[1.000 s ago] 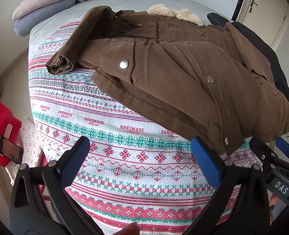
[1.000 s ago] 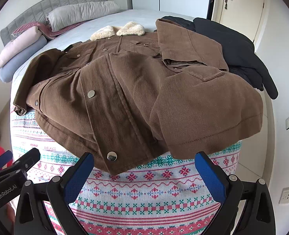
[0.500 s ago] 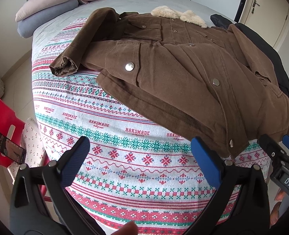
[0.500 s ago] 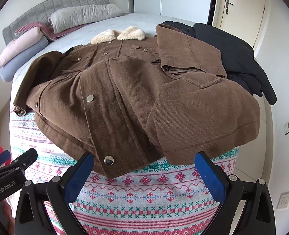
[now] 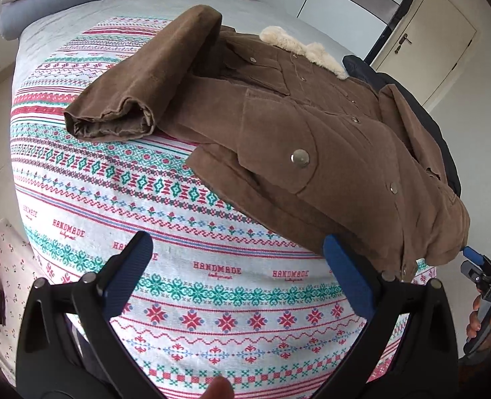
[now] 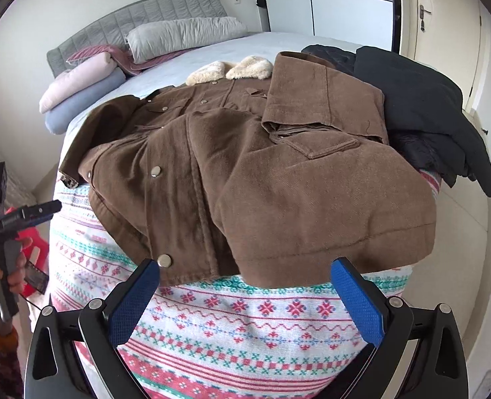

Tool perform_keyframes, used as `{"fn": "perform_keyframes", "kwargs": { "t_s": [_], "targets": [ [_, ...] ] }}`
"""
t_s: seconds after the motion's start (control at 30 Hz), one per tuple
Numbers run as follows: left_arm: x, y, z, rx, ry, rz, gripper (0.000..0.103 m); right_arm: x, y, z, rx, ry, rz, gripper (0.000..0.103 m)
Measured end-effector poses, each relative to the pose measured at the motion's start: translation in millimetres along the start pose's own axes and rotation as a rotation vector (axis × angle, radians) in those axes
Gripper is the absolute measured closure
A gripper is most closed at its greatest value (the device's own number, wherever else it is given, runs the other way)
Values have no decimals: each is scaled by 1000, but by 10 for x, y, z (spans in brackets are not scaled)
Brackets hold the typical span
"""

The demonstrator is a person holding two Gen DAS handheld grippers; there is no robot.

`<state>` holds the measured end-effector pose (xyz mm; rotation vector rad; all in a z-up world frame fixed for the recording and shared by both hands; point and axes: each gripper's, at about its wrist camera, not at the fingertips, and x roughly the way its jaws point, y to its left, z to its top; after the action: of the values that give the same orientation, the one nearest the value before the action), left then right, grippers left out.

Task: Fold large clothes
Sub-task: 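Grasp the jacket edge with the left tool and lift it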

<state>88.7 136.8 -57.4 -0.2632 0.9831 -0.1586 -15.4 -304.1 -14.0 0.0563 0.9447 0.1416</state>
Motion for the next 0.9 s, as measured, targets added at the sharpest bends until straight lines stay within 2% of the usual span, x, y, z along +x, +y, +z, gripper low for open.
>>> {"fn": "perform_keyframes", "kwargs": {
  "t_s": [0.13,0.27,0.47,0.53,0.57,0.6,0.67,0.7,0.73,0.77,0.9],
  "targets": [
    [146,147,22,23,5,-20,5,24,-349,-15,46,-1,-15,0],
    [209,149,117,116,-31,-47,9,7,-729,36,122,-26,17,0],
    [515,200,426,223,-23,-84,10,-33,-1013,219,105,-69,51,0],
    [677,260,485,192,17,-135,23,4,-1078,271,107,-69,81,0],
    [766,274,505,160,47,-168,34,40,-1095,290,111,-64,97,0],
    [853,273,503,125,75,-194,38,82,-1108,296,114,-57,110,0],
    [885,197,478,126,49,-164,42,181,-1105,312,113,-43,122,0],
    [869,152,454,128,35,-149,57,237,-1098,324,111,-36,125,1],
    [863,144,447,110,31,-154,67,285,-1091,330,113,-31,127,2],
    [848,165,439,69,33,-194,81,334,-1089,346,116,-29,128,2],
    [551,154,345,-8,-4,-219,87,412,-1114,376,169,-37,160,12]
  ]
}}
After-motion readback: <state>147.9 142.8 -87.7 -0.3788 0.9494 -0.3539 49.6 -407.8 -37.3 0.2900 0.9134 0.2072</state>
